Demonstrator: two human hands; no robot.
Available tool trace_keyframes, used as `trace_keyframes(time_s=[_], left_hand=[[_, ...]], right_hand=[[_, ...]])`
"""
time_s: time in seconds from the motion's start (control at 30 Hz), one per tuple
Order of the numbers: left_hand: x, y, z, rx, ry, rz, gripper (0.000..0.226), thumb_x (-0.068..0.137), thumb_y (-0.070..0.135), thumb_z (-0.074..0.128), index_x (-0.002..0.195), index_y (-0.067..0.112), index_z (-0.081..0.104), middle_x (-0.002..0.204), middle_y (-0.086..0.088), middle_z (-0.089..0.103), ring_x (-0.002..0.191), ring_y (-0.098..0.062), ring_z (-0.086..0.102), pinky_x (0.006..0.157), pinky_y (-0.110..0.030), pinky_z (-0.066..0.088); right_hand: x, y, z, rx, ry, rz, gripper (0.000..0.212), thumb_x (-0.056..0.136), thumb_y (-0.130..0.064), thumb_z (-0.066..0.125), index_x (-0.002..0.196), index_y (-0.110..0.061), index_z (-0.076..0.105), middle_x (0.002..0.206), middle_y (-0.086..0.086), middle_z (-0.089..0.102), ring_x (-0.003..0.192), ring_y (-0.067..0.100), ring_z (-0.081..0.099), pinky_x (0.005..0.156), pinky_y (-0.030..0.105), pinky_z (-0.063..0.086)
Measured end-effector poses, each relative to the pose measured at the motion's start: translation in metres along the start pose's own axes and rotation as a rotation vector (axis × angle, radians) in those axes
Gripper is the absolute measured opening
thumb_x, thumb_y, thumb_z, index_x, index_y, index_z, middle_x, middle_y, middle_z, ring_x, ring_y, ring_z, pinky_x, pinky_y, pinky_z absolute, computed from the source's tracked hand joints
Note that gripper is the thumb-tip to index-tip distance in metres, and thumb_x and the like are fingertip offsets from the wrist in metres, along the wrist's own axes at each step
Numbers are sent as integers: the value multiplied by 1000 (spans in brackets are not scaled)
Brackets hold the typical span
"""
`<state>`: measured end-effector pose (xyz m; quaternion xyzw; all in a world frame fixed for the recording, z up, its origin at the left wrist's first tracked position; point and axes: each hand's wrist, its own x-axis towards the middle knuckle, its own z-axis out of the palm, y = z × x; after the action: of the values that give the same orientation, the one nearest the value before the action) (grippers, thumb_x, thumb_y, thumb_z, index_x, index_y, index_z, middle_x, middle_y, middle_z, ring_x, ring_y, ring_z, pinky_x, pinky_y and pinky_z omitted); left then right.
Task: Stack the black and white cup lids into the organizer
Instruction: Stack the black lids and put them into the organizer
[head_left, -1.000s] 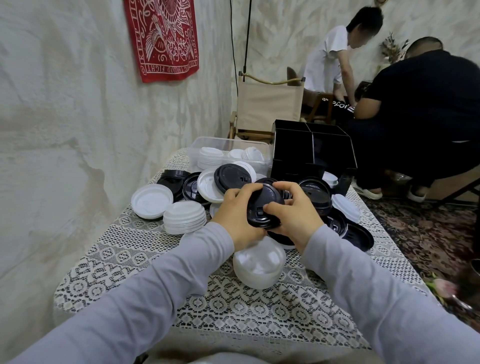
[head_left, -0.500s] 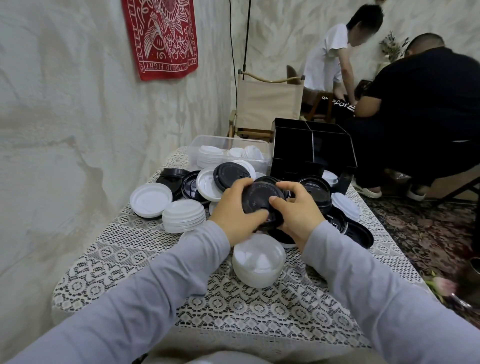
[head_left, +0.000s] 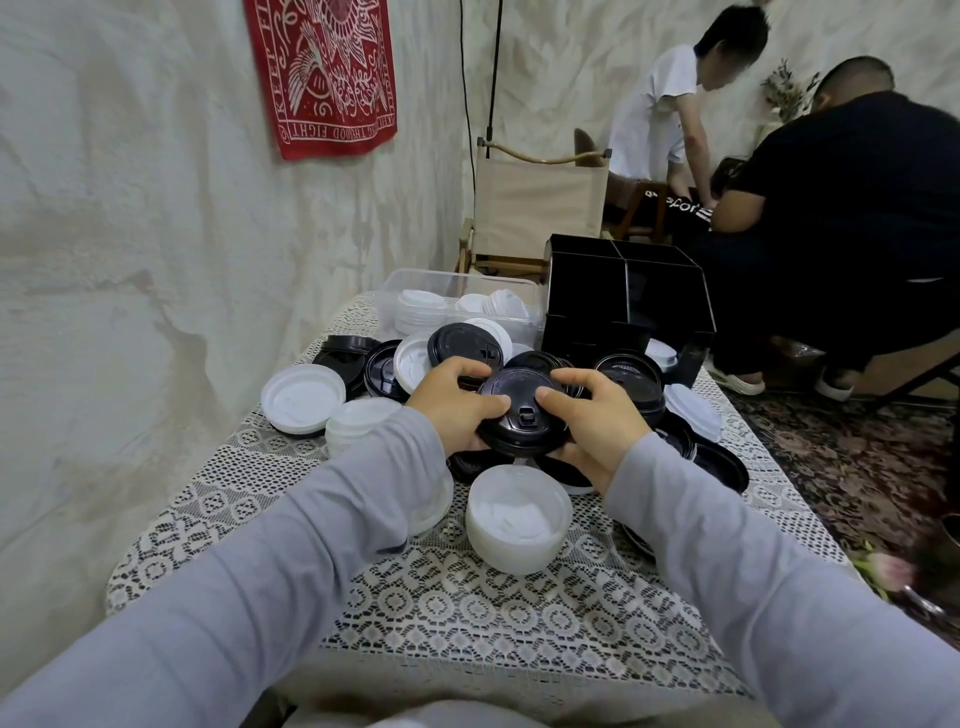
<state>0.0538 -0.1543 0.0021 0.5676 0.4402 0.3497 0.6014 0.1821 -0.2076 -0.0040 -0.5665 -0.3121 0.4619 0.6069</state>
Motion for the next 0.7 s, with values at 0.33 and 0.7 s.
trace_keyframes(time_s=[0.33,0.7], left_hand=[[-4,8,-2,-280,-21,-99,32,86,-5,59,112,12,51,92,-8,60,78,-19,60,65,-37,52],[-7,11,-1,-503,11,-109,32,88,-13,45,116,1,52,94,-18,60,80,-28,62,59,-40,53]], right_hand=[[-5,-7,-1,-32,-2,-8,24,92,-11,59,116,-9,55,110,15,60,93,28,64,57,36,59],[3,-13,-13,-704,-269,-421,75,68,-17,83,134,-24,49,131,-3,54,115,14,56,102,39,44]])
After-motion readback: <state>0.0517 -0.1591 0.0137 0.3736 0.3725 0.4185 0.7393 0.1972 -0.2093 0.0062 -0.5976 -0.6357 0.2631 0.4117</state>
